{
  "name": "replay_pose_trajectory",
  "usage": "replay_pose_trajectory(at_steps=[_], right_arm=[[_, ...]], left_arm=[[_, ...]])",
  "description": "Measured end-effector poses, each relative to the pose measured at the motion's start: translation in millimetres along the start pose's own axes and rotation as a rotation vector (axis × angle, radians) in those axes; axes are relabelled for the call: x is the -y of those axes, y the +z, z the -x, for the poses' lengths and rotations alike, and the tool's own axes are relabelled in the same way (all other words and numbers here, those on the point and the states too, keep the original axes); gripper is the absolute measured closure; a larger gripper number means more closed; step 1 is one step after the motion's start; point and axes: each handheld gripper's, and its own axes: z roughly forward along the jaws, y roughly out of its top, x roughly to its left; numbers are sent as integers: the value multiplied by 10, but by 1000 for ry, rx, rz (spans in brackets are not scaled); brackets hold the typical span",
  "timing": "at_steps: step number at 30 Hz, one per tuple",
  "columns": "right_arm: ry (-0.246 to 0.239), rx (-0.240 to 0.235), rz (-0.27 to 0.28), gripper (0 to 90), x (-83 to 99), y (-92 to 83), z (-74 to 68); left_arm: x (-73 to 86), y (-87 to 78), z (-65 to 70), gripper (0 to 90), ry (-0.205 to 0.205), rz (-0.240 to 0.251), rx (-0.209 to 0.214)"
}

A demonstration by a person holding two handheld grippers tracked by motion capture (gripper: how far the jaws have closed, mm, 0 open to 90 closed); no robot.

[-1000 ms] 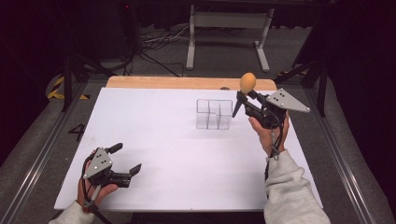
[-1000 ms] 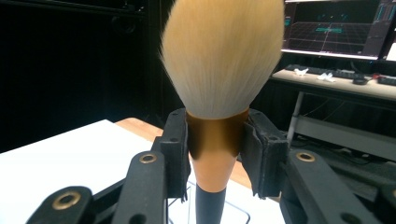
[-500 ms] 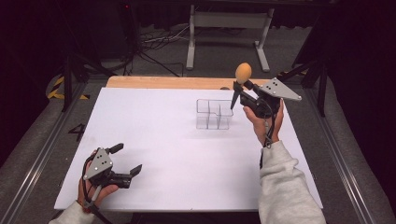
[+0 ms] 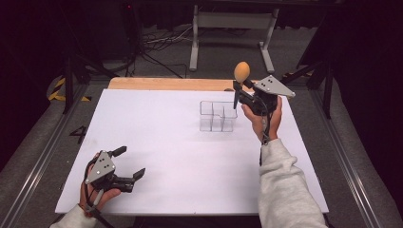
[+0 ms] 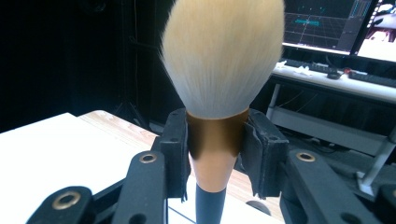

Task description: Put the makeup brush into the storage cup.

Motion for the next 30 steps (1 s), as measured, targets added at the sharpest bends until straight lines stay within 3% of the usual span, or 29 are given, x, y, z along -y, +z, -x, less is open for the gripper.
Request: replay_pose_trajectory(at_steps=[19,30], right_arm=[[32,6,-50,643,190,223,-76],[53,11,-75,643,341,268,-99]], left_arm=[[1,-2,-6,38,-3,2,7],[3,-3,-5,38,-7,10,6]])
